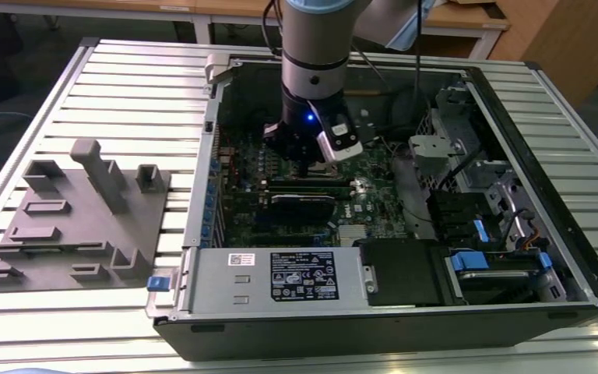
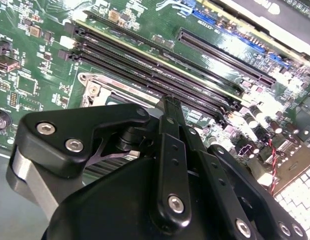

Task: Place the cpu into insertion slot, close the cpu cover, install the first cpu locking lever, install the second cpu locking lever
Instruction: 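Install the second cpu locking lever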

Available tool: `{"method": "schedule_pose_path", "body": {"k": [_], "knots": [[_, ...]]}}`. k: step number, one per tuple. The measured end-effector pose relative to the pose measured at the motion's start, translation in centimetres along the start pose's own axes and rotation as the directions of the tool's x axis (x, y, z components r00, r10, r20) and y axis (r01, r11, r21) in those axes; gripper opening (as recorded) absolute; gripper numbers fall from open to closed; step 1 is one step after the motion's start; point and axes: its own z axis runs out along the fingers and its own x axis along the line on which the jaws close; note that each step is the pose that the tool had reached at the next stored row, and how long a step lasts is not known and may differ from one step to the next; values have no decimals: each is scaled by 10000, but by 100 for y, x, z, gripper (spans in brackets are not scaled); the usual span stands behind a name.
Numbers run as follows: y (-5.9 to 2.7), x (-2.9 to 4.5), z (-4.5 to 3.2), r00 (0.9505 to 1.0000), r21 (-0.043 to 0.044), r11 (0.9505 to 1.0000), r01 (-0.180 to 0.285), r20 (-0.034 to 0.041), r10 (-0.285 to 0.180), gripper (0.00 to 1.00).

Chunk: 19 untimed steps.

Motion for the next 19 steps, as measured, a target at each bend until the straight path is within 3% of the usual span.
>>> {"method": "schedule_pose_path", "body": {"k": [8,19], "knots": [[-6,61,32,10000,1,10000,0,0,0,11],[7,74,58,10000,-14,10000,-5,-2,5,11]]}}
